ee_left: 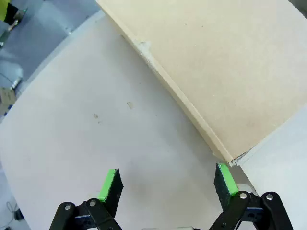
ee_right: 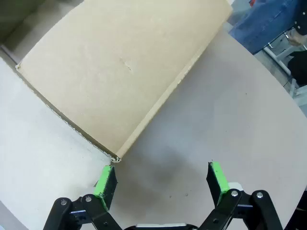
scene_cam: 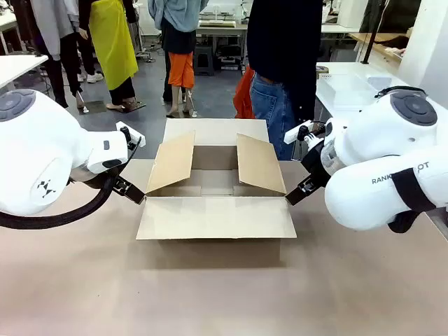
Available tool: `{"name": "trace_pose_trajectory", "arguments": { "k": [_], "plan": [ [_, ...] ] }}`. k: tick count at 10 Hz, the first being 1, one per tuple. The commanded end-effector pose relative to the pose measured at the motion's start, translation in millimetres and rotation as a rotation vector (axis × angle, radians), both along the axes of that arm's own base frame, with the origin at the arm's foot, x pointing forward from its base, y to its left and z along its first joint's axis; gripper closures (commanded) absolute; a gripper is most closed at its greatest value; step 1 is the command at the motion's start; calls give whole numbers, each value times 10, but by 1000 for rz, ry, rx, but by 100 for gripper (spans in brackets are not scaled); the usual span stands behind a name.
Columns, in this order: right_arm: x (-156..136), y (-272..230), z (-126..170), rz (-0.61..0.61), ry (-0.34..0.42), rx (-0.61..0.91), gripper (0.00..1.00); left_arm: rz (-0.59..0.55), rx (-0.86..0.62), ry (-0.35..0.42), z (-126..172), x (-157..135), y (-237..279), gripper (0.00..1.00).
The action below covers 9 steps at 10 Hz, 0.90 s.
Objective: Pack the gift set into the box.
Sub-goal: Place both hands on the side flaps of the Package Box and spread them outward.
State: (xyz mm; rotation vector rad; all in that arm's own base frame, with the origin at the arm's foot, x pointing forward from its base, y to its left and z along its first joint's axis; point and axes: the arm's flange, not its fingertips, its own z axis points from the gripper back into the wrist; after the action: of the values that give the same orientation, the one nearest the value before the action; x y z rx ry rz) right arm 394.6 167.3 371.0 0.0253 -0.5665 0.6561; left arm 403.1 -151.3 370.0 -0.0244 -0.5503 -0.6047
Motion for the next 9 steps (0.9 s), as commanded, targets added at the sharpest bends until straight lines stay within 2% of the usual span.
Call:
{"name": "trace_pose_trajectory", "arguments": {
  "k": [1,9],
  "plan": [
    [0,0,0,0,0,0,0,0,0,0,1,0,-1,0],
    [0,0,0,0,0,0,0,0,0,0,1,0,-1,0]
  ]
}}
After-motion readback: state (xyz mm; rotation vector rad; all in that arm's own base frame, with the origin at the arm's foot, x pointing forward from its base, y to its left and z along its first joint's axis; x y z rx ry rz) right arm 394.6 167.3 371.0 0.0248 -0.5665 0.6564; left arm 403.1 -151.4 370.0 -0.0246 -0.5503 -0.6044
